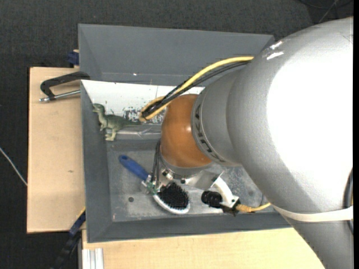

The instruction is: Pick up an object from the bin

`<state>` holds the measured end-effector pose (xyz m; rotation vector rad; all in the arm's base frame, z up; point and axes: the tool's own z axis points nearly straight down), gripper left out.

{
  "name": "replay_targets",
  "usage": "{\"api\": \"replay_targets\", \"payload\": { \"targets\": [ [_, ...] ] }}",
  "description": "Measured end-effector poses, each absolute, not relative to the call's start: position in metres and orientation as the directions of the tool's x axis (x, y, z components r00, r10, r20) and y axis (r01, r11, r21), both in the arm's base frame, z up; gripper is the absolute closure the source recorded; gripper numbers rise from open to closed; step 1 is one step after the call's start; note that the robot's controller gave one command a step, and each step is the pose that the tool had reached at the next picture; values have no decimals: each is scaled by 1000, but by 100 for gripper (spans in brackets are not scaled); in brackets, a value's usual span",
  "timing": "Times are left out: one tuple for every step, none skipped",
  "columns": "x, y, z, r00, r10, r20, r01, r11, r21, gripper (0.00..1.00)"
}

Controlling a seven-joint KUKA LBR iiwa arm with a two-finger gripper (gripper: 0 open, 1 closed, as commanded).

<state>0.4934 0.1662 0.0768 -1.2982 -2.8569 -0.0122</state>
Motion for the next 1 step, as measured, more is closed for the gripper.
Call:
{"api": "replay_targets", "payload": {
  "targets": [
    [495,168,153,-660,751,-2,751,660,8,100]
  ]
}}
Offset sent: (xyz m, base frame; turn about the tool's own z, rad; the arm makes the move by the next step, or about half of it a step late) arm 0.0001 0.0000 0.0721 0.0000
